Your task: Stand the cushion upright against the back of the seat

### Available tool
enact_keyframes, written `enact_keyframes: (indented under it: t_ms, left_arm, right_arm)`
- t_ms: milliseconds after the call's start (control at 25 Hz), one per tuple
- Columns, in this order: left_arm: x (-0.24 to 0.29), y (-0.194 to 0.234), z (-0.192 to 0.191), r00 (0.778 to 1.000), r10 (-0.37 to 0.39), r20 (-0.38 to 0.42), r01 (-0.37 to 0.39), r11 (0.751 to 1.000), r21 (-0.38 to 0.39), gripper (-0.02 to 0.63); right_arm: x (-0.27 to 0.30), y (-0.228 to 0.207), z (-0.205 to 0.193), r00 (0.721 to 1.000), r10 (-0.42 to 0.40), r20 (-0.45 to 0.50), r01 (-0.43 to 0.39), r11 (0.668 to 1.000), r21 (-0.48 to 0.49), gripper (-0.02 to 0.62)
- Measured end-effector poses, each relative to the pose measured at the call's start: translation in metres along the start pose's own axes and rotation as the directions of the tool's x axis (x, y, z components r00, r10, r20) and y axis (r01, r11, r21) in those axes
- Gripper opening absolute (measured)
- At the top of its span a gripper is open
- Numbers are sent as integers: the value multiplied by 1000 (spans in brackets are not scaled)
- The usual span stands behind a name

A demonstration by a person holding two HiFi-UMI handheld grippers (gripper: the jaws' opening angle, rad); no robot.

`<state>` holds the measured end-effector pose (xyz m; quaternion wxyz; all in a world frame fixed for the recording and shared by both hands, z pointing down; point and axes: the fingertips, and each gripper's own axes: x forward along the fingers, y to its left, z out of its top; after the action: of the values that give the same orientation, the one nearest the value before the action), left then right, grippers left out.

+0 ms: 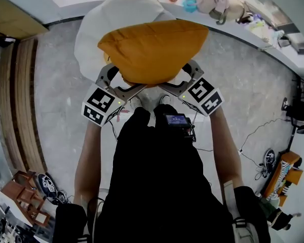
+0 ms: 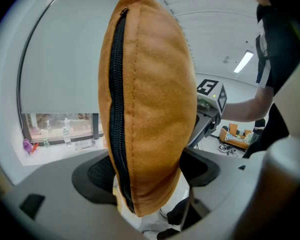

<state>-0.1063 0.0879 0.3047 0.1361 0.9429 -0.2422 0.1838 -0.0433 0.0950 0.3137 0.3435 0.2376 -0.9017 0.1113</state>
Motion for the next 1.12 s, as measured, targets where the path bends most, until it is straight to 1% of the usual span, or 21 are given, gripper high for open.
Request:
enact_keyframes:
  t_ms: [240,400,560,800,1000,1120]
  left_arm:
    - [14,16,2,1000,10,-29,-10,1000,1,399]
    - [28,28,6,998,30,-47,-31,1000,-6,399]
    - [54,49,17,995,73,-68,-74,997,-16,400]
    - [102,82,27,984,118,-131,-127,989,-69,400]
    - [136,107,37,969,173,-176,-193,976,-102,400]
    - [157,122,42,960,207,-190,-233,964,-128,400]
  right_arm:
    - [9,-21,-1,1000,8,-14,-8,1000,0,365]
    - [15,-40,-1,999,37,-1,-37,999,-9,365]
    - [23,-76,-3,996,86,12,-86,996,-21,365]
    - [36,-138,-6,987,161,-7,-161,985,-61,365]
    - [45,-183,-7,975,222,-23,-223,970,-97,362]
    - [53,-209,-10,966,256,-19,-257,961,-105,360]
